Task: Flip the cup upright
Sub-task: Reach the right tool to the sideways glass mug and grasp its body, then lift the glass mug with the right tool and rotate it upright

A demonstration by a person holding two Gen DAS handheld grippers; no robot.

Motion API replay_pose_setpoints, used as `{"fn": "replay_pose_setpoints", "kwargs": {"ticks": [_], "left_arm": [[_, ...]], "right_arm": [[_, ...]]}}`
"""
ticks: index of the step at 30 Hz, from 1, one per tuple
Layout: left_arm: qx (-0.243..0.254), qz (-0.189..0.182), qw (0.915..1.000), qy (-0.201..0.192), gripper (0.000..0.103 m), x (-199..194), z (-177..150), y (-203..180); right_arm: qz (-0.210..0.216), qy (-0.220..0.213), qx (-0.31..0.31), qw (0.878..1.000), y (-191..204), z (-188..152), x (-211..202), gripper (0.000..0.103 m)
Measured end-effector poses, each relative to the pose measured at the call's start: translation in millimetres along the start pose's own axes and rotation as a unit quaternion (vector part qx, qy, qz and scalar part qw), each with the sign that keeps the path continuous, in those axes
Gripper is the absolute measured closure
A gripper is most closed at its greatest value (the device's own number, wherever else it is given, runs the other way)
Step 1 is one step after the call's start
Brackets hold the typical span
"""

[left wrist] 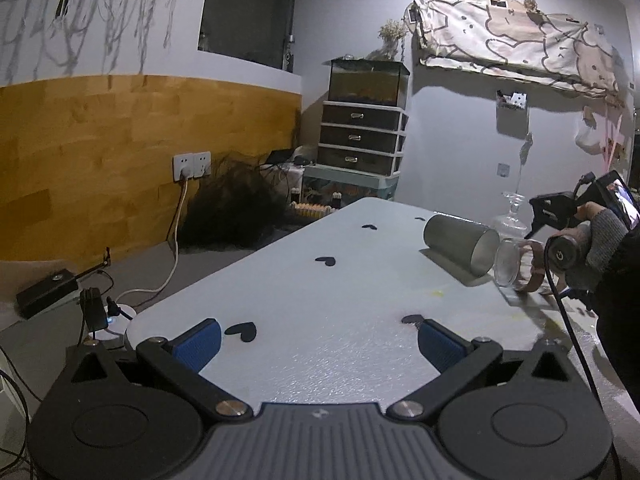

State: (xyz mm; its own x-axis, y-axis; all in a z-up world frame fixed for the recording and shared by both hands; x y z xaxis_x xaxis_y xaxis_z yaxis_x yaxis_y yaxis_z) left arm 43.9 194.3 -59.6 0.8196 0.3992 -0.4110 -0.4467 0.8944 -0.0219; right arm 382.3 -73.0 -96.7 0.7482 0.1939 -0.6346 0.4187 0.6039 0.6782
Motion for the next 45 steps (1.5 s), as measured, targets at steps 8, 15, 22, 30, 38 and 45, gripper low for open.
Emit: {"fn": "replay_pose_setpoints", "kwargs": {"ticks": [8, 15, 22, 30, 38, 45], "left_arm": [[0.003, -0.008, 1.0, 0.003, 0.0, -4.2, -7.6, -13.5], [0.016, -0.039, 0.999, -0.016, 0.0, -22.4, -4.3, -35.7], [0.035, -0.098, 0.9945, -0.016, 0.0, -41.9, -7.5, -71.6], [0.05, -0.169, 0.9844, -0.003, 0.0, -55.5, -15.6, -117.8], [0.044, -0.251, 0.9655, 0.053, 0.0, -55.9, -26.7, -157.4], [0.024, -0.295, 0.9487, 0.11, 0.0, -40.7, -30.0, -180.4]], "right_arm": [[0.055, 0.032, 0.006, 0.998, -9.4, 2.1, -3.8, 0.013], [0.108, 0.114, -0.064, 0.986, -33.2, 9.3, -23.6, 0.015], [0.131, 0.191, -0.18, 0.956, -72.9, 5.2, -80.0, 0.015], [0.141, 0.236, -0.284, 0.919, -124.6, 1.7, -155.1, 0.015], [0.166, 0.265, -0.338, 0.888, -164.4, -7.7, -203.9, 0.015], [0.19, 0.267, -0.305, 0.894, -183.9, -5.1, -209.1, 0.014]]}}
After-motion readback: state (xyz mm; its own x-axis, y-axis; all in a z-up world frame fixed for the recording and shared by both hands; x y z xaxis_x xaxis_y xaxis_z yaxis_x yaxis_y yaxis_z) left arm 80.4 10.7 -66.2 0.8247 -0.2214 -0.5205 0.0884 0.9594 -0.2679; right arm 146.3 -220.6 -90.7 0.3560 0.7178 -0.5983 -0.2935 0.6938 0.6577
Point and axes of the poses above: each gripper's, at about its wrist camera, not at the fingertips, and x roughly the way its jaws point, y to its left, z to its top, the point moved 3 cm from there along x, roughly the way its jaws point, and after that the axes turned 6 degrees about z, right-handed, at the moved point
